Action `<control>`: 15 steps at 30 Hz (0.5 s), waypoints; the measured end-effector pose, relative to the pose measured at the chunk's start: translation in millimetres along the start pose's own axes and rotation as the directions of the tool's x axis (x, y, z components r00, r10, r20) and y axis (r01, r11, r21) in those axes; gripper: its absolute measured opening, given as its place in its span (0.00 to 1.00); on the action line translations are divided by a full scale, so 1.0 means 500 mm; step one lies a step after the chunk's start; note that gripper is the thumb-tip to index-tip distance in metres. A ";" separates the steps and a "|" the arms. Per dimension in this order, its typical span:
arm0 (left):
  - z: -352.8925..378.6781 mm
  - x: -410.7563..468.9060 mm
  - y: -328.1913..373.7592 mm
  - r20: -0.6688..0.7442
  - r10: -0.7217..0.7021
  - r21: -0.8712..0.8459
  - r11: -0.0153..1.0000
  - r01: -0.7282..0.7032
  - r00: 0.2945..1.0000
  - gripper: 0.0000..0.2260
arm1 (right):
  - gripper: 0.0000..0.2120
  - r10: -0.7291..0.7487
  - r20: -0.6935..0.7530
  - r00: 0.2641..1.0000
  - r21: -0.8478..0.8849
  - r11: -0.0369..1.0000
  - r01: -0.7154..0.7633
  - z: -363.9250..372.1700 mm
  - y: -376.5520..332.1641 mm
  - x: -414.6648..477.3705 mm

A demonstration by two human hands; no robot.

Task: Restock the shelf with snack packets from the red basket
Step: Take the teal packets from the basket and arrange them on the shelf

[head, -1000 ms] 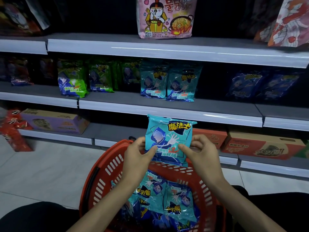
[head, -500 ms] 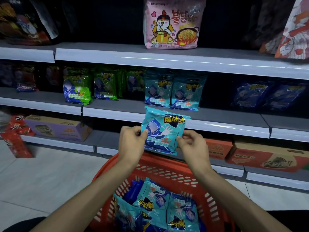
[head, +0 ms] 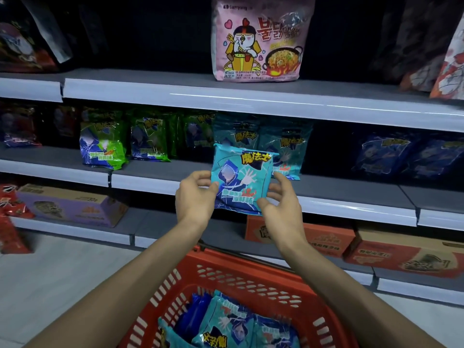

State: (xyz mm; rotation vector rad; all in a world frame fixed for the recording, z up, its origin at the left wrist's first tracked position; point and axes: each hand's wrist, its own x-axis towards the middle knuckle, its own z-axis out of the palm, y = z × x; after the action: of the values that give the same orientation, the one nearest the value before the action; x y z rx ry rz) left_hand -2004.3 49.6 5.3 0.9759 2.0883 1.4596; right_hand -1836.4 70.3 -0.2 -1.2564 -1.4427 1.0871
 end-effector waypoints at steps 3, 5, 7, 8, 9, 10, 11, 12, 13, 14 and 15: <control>0.013 0.027 -0.008 0.040 0.003 -0.024 1.000 -0.002 0.999 0.08 | 0.34 -0.024 0.023 0.999 -0.005 1.000 0.024 0.011 0.006 0.029; 0.029 0.043 -0.013 0.057 0.004 -0.053 0.999 -0.001 0.998 0.11 | 0.33 -0.044 0.031 0.999 -0.015 0.999 0.045 0.023 0.011 0.049; 0.046 0.058 -0.013 0.068 -0.002 -0.099 0.995 0.008 0.998 0.14 | 0.33 -0.045 0.035 0.998 -0.029 0.999 0.046 0.041 0.016 0.067; 0.055 0.066 -0.013 0.078 -0.002 -0.122 0.992 0.012 0.997 0.15 | 0.32 -0.048 0.035 0.998 -0.040 0.998 0.050 0.051 0.019 0.075; 0.065 0.076 -0.012 0.090 -0.005 -0.142 0.990 0.018 0.996 0.16 | 0.32 -0.054 0.036 0.998 -0.051 0.997 0.056 0.060 0.022 0.083; 0.073 0.088 -0.012 0.098 -0.006 -0.154 0.988 0.021 0.995 0.18 | 0.31 -0.060 0.039 0.997 -0.064 0.996 0.062 0.070 0.024 0.091; 0.081 0.102 -0.012 0.099 0.000 -0.171 0.985 0.017 0.995 0.19 | 0.31 -0.066 0.042 0.997 -0.082 0.994 0.070 0.078 0.024 0.100; 0.087 0.115 -0.012 0.094 0.013 -0.185 0.983 0.004 0.996 0.21 | 0.31 -0.076 0.046 0.996 -0.102 0.992 0.080 0.084 0.022 0.109; 0.093 0.132 -0.013 0.084 0.027 -0.203 0.979 -0.009 0.996 0.24 | 0.31 -0.084 0.054 0.995 -0.124 0.988 0.090 0.088 0.020 0.120; 0.098 0.147 -0.014 0.077 0.035 -0.209 0.978 -0.018 0.996 0.26 | 0.31 -0.088 0.066 0.994 -0.144 0.985 0.097 0.092 0.018 0.130; 0.101 0.162 -0.017 0.069 0.035 -0.213 0.977 -0.020 0.997 0.28 | 0.31 -0.087 0.077 0.993 -0.161 0.982 0.098 0.094 0.016 0.140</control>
State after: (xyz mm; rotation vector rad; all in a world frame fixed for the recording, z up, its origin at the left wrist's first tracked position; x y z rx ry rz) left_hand -2027.2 140.2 -16.2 0.9614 1.8301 1.5985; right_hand -1886.0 138.2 -11.9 -1.2621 -1.6556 0.9742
